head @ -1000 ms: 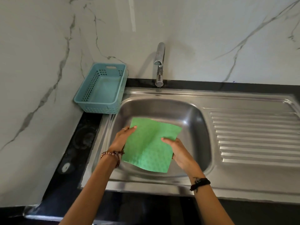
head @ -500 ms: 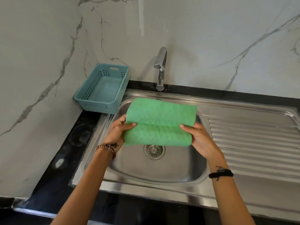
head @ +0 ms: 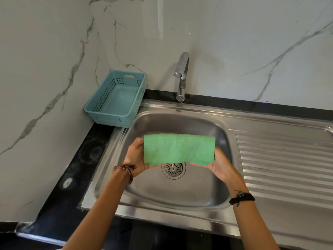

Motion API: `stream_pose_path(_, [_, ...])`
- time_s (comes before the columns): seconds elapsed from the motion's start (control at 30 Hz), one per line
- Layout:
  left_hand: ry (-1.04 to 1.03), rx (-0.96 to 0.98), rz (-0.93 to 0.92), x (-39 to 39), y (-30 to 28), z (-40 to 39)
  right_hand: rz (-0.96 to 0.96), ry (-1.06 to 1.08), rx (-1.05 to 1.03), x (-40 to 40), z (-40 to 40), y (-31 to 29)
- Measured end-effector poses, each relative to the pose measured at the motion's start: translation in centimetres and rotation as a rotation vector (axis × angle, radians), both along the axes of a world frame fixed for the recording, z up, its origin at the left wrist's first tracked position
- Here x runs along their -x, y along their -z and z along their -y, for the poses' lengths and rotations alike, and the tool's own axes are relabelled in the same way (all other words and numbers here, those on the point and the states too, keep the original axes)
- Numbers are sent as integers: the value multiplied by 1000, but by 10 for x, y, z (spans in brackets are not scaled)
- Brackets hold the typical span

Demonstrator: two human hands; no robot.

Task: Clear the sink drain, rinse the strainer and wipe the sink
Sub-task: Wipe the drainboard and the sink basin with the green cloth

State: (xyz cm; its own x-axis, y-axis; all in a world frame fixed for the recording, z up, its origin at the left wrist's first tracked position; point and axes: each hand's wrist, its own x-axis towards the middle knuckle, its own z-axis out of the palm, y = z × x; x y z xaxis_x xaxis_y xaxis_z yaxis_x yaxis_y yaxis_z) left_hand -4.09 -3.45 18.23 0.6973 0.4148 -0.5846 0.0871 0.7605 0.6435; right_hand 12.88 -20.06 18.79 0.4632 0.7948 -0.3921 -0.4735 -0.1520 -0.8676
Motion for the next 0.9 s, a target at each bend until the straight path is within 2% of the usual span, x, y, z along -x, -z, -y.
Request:
stream_pose_path(0.13, [-5, 36, -30, 5, 7, 1, 79, 21, 67, 6, -1, 8])
stream_pose_path(0.27, [81, -225, -191, 9, 12, 0, 54, 34, 115, 8, 8, 14])
stream_pose_path(0.33, [98, -281, -237, 10, 14, -2, -36, 64, 118, 9, 9, 17])
stream_pose_path(0.43, [54, -353, -315, 12, 13, -4, -270, 144, 129, 10, 5, 22])
stream_pose_path(0.53, [-1, -437, -362, 14, 8, -9, -400, 184, 41, 12, -2, 22])
stream_pose_path(0.6, [-61, -482, -392, 16, 0, -14, -373, 158, -26, 13, -7, 19])
stream_pose_path(0.7, [-208, -445, -328, 18, -15, -20, -240, 64, 0, 16, -24, 11])
stream_pose_path(0.9, [-303, -533, -263, 38, -48, -52, -28, 114, 13, 22, -87, -21])
